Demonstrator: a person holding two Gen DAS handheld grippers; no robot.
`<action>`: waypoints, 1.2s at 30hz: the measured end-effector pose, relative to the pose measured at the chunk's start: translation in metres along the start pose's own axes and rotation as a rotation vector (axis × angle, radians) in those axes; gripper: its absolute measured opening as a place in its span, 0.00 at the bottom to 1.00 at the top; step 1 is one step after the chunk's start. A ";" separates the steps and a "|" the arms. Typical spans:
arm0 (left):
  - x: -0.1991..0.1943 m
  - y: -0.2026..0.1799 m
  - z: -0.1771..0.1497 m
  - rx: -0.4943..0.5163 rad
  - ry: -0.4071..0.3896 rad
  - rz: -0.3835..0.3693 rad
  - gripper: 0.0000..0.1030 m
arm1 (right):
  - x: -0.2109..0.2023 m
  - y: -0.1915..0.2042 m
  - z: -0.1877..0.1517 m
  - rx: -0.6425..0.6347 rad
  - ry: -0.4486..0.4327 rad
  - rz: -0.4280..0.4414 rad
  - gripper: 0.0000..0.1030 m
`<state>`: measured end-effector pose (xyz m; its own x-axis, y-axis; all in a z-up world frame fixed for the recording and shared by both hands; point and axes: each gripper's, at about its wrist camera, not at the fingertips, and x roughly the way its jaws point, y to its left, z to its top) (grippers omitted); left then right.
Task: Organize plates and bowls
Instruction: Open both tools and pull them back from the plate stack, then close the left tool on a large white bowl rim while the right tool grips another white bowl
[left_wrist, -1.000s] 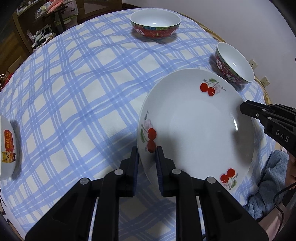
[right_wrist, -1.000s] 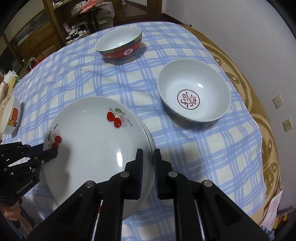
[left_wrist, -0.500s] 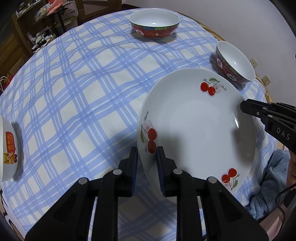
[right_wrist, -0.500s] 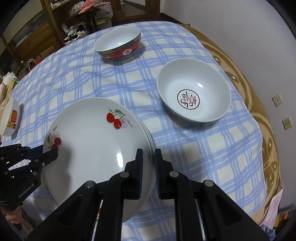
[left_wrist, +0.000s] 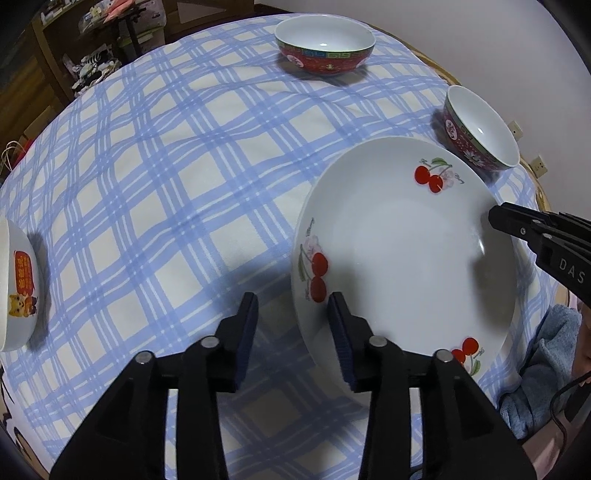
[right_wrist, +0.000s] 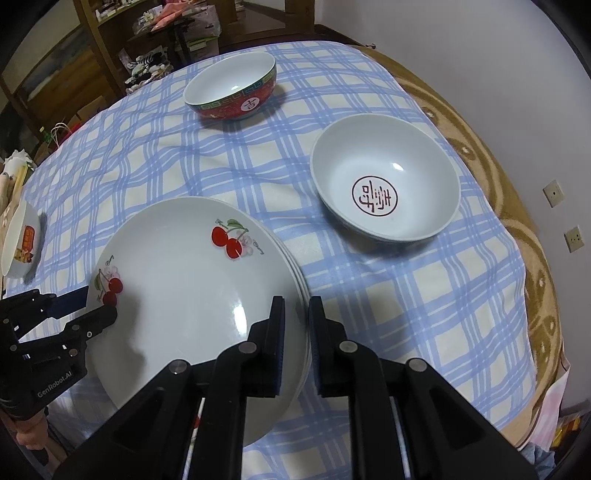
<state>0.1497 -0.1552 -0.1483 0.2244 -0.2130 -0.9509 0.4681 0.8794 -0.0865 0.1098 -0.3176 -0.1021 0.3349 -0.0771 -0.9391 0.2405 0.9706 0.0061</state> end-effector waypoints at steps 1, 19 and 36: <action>0.000 0.000 0.000 0.002 0.000 0.027 0.52 | 0.000 0.001 0.000 -0.004 0.000 -0.001 0.19; -0.072 0.045 -0.021 0.009 -0.077 0.235 0.85 | -0.047 0.025 0.005 -0.067 -0.130 0.034 0.86; -0.174 0.175 -0.045 -0.245 -0.234 0.323 0.87 | -0.081 0.144 0.033 -0.205 -0.231 0.134 0.92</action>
<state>0.1546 0.0549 -0.0111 0.5255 0.0226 -0.8505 0.1331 0.9852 0.1084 0.1473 -0.1795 -0.0135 0.5546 0.0274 -0.8316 -0.0001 0.9995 0.0329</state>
